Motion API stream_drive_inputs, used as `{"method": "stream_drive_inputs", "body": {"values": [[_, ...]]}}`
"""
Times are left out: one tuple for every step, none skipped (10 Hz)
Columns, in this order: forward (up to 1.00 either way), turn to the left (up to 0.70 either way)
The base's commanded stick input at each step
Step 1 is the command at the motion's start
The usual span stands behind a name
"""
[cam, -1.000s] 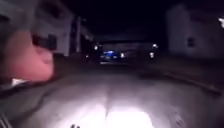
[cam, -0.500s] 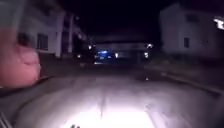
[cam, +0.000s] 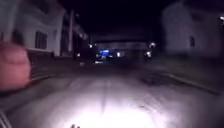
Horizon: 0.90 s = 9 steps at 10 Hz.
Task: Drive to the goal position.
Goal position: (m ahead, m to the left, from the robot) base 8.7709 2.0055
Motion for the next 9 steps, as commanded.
{"method": "stream_drive_inputs", "body": {"values": [[1.0, 0.0], [1.0, 0.0], [1.0, 0.0], [1.0, 0.0], [1.0, 0.0], [1.0, 0.0], [1.0, 0.0], [1.0, 0.0], [1.0, 0.0]]}}
